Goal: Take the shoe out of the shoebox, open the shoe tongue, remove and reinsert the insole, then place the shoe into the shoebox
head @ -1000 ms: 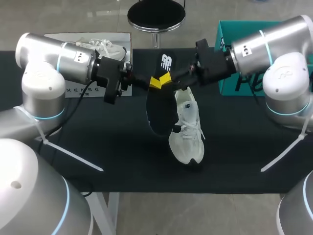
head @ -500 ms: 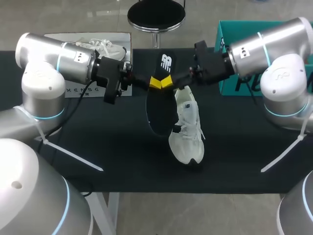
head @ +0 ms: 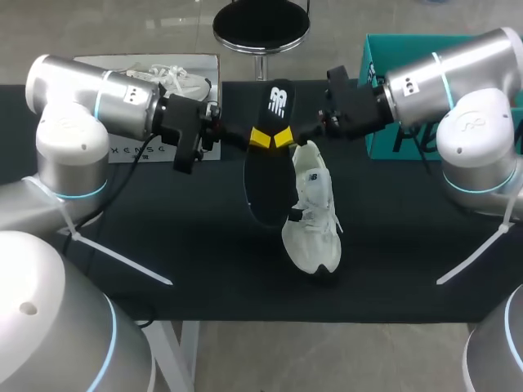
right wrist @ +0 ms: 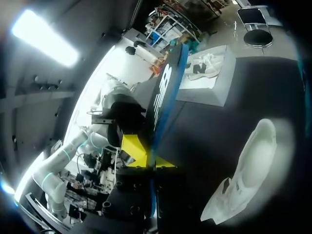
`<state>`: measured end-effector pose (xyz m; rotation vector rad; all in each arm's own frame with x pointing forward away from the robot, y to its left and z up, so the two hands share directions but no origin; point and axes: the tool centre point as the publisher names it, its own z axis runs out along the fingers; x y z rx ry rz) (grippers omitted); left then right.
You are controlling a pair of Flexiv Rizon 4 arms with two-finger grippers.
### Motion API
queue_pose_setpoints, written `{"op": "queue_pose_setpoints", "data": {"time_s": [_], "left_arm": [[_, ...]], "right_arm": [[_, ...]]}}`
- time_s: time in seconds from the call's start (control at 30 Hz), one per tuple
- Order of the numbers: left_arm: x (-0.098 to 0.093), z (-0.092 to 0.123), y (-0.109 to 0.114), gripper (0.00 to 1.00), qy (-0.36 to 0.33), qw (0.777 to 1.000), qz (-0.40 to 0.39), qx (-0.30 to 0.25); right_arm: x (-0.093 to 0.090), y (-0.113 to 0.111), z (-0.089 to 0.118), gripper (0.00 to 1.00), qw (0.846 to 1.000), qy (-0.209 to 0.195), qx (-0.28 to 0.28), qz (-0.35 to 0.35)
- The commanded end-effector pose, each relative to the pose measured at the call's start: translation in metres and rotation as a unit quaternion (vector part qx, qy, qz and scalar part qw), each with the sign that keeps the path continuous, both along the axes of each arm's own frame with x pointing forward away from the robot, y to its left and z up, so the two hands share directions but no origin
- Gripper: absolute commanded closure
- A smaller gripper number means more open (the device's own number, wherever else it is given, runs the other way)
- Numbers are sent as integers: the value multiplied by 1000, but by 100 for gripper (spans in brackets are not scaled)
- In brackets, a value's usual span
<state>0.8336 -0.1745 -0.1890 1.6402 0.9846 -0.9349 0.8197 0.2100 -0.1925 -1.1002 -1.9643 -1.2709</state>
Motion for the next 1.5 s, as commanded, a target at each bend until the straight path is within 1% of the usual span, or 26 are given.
{"op": "queue_pose_setpoints", "data": {"time_s": [0.03, 0.07, 0.1, 0.13, 0.3, 0.37, 0.53, 0.6, 0.73, 0.9, 1.03, 1.13, 1.23, 1.3, 1.37, 1.47, 1.5], "left_arm": [[0, -1, -1, 100, -1, 1000, 0, 0], [0, -1, -1, 100, -1, 1000, 0, 0], [0, -1, -1, 7, -1, 1000, 0, 0], [0, -1, -1, 0, -1, 1000, 0, 0], [-2, -4, -1, 0, -1, 1000, -7, 28], [-3, -6, 1, 0, -2, 999, -6, 48], [-3, -11, 16, 0, 0, 994, 2, 111], [-4, -14, 26, 0, 4, 991, 8, 137], [-6, -21, 51, 0, 23, 983, 28, 179], [-11, -30, 85, 0, 65, 972, 67, 217], [-16, -39, 109, 0, 122, 958, 98, 239], [-20, -46, 124, 0, 173, 943, 125, 257], [-23, -50, 134, 0, 218, 933, 133, 255], [-22, -53, 139, 0, 274, 923, 144, 226], [-21, -55, 142, 0, 276, 917, 160, 240], [-18, -57, 146, 0, 325, 907, 172, 207], [-16, -58, 148, 0, 328, 904, 181, 206]], "right_arm": [[1, 3, -1, 100, 1000, -1, 1, -1], [1, 3, -1, 100, 1000, -1, 1, -2], [1, 2, -1, 100, 1000, -1, 1, -2], [1, 1, -1, 100, 1000, -1, 1, -3], [0, 0, -1, 100, 1000, -1, 1, -6], [0, -3, 0, 100, 1000, -2, -1, -8], [-2, -13, 4, 100, 1000, -4, -10, -19], [-2, -17, 6, 100, 1000, -5, -17, -22], [-1, -27, 10, 100, 999, -5, -29, -28], [3, -36, 14, 100, 999, -8, -36, -32], [10, -40, 18, 100, 998, -12, -42, -33], [16, -43, 20, 100, 998, -18, -49, -30], [21, -45, 24, 100, 998, -22, -53, -27], [24, -45, 26, 100, 998, -26, -55, -23], [26, -45, 29, 100, 998, -28, -57, -21], [27, -46, 31, 100, 998, -31, -58, -19], [28, -47, 32, 100, 998, -32, -59, -19]]}}
